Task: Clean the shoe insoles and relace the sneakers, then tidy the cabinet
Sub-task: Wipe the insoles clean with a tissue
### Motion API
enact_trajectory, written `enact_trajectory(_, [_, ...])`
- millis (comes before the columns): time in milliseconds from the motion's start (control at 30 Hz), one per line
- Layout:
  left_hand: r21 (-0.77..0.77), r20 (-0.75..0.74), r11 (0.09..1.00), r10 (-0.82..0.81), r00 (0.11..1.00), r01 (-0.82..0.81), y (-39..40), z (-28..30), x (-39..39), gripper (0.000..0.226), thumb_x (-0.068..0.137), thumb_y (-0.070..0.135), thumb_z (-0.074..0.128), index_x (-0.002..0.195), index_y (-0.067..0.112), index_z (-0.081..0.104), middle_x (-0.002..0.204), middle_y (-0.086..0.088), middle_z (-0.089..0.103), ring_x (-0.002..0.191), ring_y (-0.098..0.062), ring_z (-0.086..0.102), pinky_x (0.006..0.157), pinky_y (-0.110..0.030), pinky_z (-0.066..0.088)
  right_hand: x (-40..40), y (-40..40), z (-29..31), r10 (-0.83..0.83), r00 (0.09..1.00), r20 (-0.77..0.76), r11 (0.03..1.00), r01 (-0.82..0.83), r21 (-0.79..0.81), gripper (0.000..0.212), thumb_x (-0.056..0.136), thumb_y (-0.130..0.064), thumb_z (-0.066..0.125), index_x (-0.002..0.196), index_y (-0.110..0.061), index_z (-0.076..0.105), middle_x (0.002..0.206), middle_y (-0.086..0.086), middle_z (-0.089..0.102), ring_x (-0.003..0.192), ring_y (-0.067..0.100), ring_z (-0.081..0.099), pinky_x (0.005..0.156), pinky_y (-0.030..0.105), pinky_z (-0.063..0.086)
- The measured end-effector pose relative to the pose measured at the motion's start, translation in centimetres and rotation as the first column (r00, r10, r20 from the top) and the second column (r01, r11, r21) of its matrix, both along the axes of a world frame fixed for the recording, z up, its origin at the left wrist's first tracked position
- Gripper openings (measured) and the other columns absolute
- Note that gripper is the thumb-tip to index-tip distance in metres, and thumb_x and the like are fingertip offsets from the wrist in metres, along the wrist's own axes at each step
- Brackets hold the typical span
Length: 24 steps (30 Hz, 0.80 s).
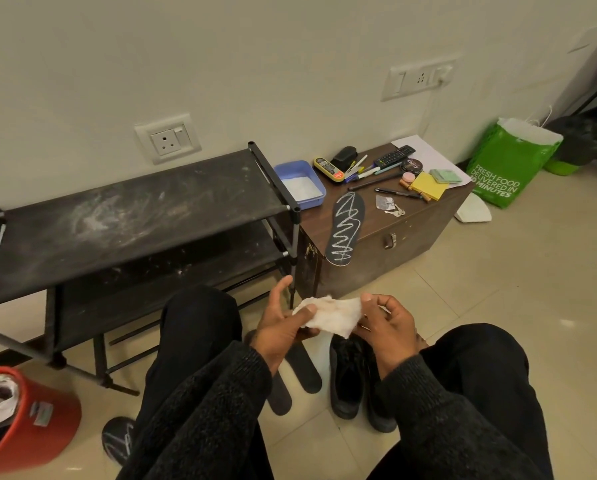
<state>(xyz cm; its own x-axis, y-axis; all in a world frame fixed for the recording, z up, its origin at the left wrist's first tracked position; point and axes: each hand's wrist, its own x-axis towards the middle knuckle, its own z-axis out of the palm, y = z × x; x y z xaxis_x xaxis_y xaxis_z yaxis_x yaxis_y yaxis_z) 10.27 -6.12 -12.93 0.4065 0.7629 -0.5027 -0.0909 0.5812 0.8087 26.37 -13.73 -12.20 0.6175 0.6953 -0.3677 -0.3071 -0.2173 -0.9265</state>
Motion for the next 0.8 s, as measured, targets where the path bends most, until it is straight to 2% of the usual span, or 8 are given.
enact_trajectory(100, [0.214, -0.101, 0.956, -0.182, 0.978, 0.2, -0.3, 0.6, -0.1, 0.073, 0.098, 0.007, 0.061, 0.145, 0.052, 0.03, 0.106, -0.016, 0.075, 0.088, -0.026, 0.073, 0.087, -0.041, 0.06, 0.3, -0.3, 0.0, -0.054, 0.997, 0.061, 0.999, 0.054, 0.009, 0.012, 0.092, -0.023, 0.07, 0.101, -0.017, 0.065, 0.076, 0.012, 0.075, 0.074, 0.03, 0.07, 0.074, 0.051, 0.059])
enact_trajectory(233, [0.243, -0.131, 0.883, -0.38, 0.916, 0.402, -0.7, 1.0, 0.1, 0.063, 0.096, 0.014, 0.065, 0.14, 0.052, 0.043, 0.119, -0.006, 0.072, 0.112, -0.028, 0.066, 0.098, -0.044, 0.055, 1.4, -0.6, 0.2, -0.002, 0.992, 0.124, 0.998, -0.006, 0.068, 0.014, 0.094, -0.016, 0.068, 0.103, -0.025, 0.065, 0.07, 0.017, 0.066, 0.065, 0.032, 0.057, 0.067, 0.043, 0.052])
enact_trajectory(333, [0.085, 0.033, 0.958, -0.277, 0.96, 0.274, -0.8, 1.0, 0.4, 0.036, 0.098, 0.031, 0.063, 0.133, 0.039, 0.061, 0.127, 0.001, 0.068, 0.116, -0.024, 0.066, 0.099, -0.047, 0.055, 1.7, -0.8, 0.8, 0.162, 0.982, 0.095, 0.981, -0.171, 0.094, 0.012, 0.094, -0.008, 0.066, 0.101, -0.015, 0.072, 0.079, 0.016, 0.071, 0.072, 0.033, 0.063, 0.072, 0.046, 0.055])
enact_trajectory(433, [0.064, 0.059, 0.982, -0.179, 0.982, 0.175, -0.6, 0.4, 0.4, 0.029, 0.097, 0.022, 0.065, 0.126, 0.022, 0.069, 0.12, -0.005, 0.072, 0.111, -0.024, 0.069, 0.096, -0.043, 0.056, 1.9, -0.9, 1.2, 0.265, 0.954, 0.142, 0.961, -0.274, 0.044, 0.015, 0.09, -0.007, 0.071, 0.101, -0.015, 0.078, 0.094, 0.01, 0.076, 0.09, 0.035, 0.071, 0.085, 0.048, 0.059])
enact_trajectory(567, [0.281, -0.18, 0.945, -0.122, 0.976, 0.17, -0.2, 0.1, -0.3, 0.032, 0.091, 0.005, 0.07, 0.119, 0.021, 0.07, 0.109, 0.001, 0.076, 0.1, -0.009, 0.072, 0.085, -0.026, 0.059, 3.0, -1.2, 0.6, 0.288, 0.915, 0.284, 0.957, -0.267, -0.111, 0.023, 0.081, -0.024, 0.081, 0.102, -0.034, 0.077, 0.099, -0.006, 0.077, 0.087, 0.028, 0.072, 0.092, 0.06, 0.053])
enact_trajectory(667, [0.447, -0.407, 0.86, -0.048, 0.912, 0.244, 0.1, -0.6, -0.6, 0.033, 0.088, 0.01, 0.074, 0.119, 0.022, 0.071, 0.106, 0.01, 0.075, 0.098, 0.005, 0.068, 0.087, -0.013, 0.054, 3.4, -1.3, -0.1, 0.361, 0.794, 0.489, 0.923, -0.23, -0.308, 0.029, 0.074, -0.045, 0.076, 0.101, -0.053, 0.07, 0.095, -0.026, 0.071, 0.082, 0.014, 0.068, 0.095, 0.063, 0.046])
enact_trajectory(733, [0.504, -0.478, 0.821, 0.005, 0.878, 0.27, 0.2, -0.7, -0.8, 0.026, 0.089, 0.017, 0.074, 0.114, 0.024, 0.074, 0.104, 0.017, 0.072, 0.096, 0.011, 0.064, 0.08, -0.005, 0.05, 3.4, -1.2, -0.4, 0.377, 0.762, 0.526, 0.911, -0.201, -0.361, 0.032, 0.074, -0.042, 0.078, 0.101, -0.057, 0.067, 0.091, -0.025, 0.069, 0.083, 0.01, 0.066, 0.096, 0.059, 0.047])
enact_trajectory(800, [0.514, -0.487, 0.811, 0.007, 0.873, 0.28, 0.3, -0.8, -0.9, 0.018, 0.091, 0.024, 0.072, 0.108, 0.029, 0.076, 0.102, 0.02, 0.071, 0.097, 0.008, 0.063, 0.077, -0.006, 0.05, 3.4, -1.2, -0.6, 0.39, 0.742, 0.546, 0.901, -0.187, -0.391, 0.034, 0.07, -0.046, 0.077, 0.099, -0.059, 0.067, 0.087, -0.025, 0.068, 0.083, 0.008, 0.065, 0.095, 0.057, 0.048])
